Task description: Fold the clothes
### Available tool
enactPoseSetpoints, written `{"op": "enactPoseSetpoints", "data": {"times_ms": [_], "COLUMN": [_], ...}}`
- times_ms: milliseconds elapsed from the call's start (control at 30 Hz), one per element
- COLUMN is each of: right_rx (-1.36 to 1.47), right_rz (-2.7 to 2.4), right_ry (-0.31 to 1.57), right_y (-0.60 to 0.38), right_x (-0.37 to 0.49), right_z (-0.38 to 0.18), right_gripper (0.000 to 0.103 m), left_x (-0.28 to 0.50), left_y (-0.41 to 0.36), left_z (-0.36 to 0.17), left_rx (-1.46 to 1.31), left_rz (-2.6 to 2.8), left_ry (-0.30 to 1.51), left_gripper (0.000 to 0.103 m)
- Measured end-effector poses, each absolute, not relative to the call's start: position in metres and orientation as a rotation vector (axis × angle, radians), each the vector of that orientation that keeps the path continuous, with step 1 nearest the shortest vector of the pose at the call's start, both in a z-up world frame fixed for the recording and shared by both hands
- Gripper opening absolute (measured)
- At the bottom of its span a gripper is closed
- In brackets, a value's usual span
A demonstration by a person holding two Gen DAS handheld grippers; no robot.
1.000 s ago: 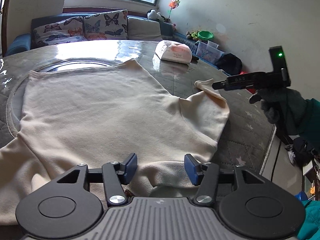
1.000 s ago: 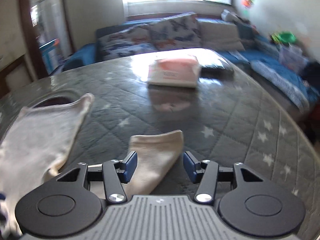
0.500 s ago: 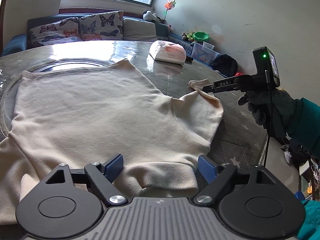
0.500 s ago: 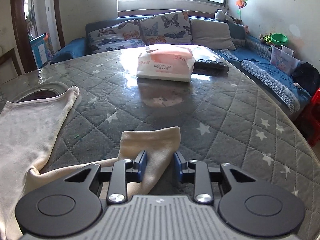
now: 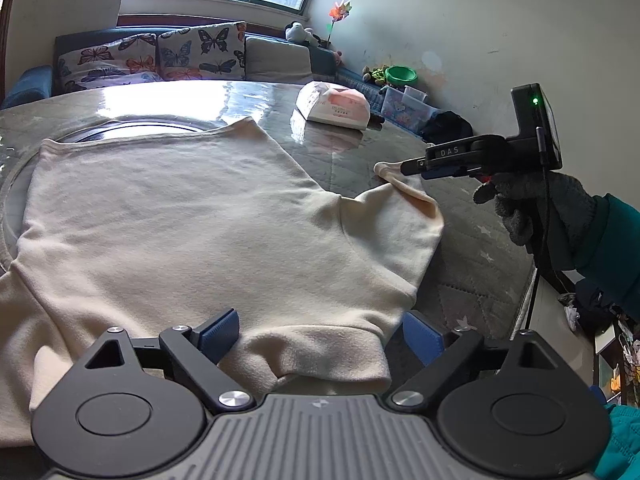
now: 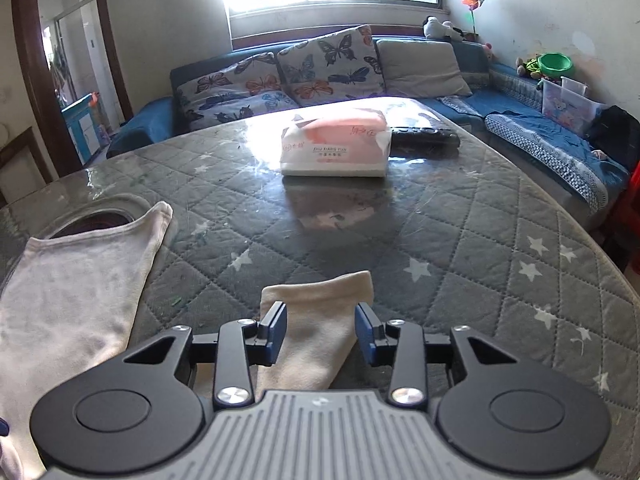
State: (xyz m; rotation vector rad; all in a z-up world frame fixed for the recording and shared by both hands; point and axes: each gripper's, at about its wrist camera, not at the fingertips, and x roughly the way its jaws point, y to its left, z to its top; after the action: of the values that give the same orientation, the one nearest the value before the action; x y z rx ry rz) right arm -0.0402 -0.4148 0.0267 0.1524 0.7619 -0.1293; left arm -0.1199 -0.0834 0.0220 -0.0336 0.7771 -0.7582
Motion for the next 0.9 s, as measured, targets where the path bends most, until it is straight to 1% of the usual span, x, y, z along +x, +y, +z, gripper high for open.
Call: {"op": "enactPoseSetpoints", "data": {"times_ms": [167,367,533,800,900], "right_rx": [0.132,0.094,0.068,0.051,0.061], "right_rz": [-0.122,-0.119,-0.127,-0.148,-0.152], "right_ry": [0.794,0.797,0.791,0.786,0.789], "right_y": [-0.410,-0.407,-0.404,-0.407,-0.410], "right_x": [-0.038,-0.039,-0.040,-0.040,-0.040], "right_z": [0.016,0.013,0.014,0.016,0.016], "right_gripper": [0.042,0.040,0.032,0.016,0.016], "left_x": [-0.119,-0.119,-0.119,-0.119,-0.119], "left_y": [-0.083,-0.085,-0.085,-0.085,-0.085], "left_z": [0.022,0.022,0.021,0.021,0.021], "left_rx": [-0.038,-0.037,-0.040,-0.045,-0.046], "left_rz": [-0.759,-0.757,-0.757,-0.761,-0.761], "left_ry": [0.781,0.781,0.781,0.780,0.780], "left_gripper": [0.093,0.095,0.096,0.098,0.098]}}
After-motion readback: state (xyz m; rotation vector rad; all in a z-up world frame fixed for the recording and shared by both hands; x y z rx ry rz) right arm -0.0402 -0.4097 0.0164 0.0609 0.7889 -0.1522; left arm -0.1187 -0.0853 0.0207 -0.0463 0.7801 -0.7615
